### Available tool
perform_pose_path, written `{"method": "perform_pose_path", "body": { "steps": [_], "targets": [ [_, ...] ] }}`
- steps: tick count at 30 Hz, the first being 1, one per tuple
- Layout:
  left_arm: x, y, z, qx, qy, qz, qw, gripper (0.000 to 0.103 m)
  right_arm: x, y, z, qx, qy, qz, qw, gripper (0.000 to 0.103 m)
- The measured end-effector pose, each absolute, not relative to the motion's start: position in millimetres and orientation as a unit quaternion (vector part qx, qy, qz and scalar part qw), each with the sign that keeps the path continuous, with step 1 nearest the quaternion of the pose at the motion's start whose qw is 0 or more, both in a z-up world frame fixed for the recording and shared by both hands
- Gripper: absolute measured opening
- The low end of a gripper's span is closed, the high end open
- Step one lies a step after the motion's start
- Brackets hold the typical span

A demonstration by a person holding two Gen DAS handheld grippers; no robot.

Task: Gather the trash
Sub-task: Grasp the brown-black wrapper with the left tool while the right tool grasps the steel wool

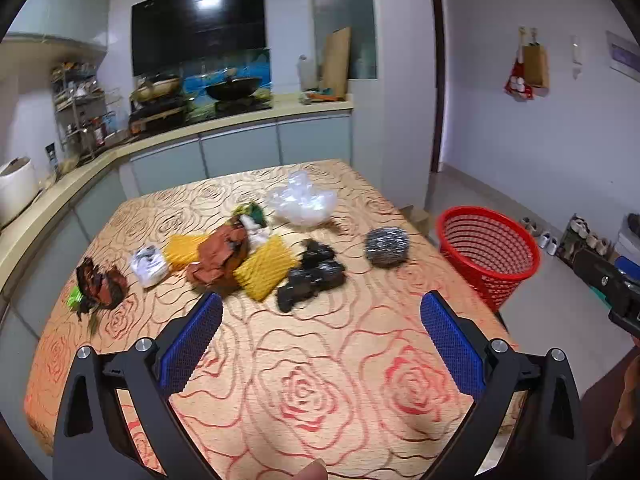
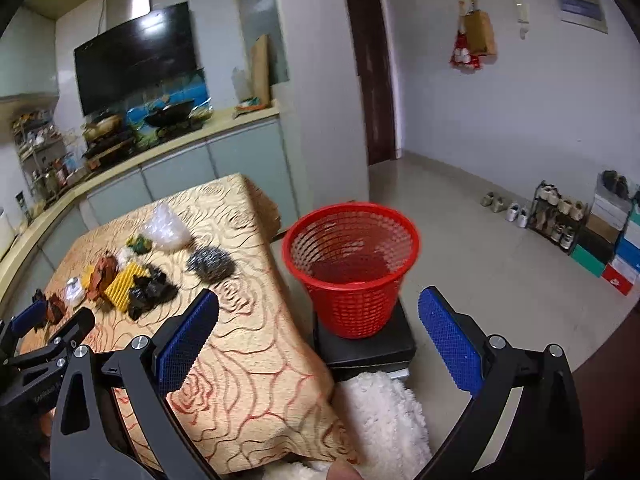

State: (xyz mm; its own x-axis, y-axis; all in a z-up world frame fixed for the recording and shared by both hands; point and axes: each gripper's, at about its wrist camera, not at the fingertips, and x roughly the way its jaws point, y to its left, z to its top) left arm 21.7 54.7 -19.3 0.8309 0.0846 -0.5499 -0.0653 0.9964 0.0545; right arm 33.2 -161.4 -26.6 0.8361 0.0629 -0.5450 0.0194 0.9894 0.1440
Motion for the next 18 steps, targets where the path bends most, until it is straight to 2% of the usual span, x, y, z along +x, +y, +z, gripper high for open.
{"method": "perform_pose_path", "body": {
  "steps": [18],
  "targets": [
    [37,172,-45,-0.067,0.325,0.146,0.932,0.096,100,-90,-57,0.029,0.354,0.096,0.93,0.098]
  ]
}}
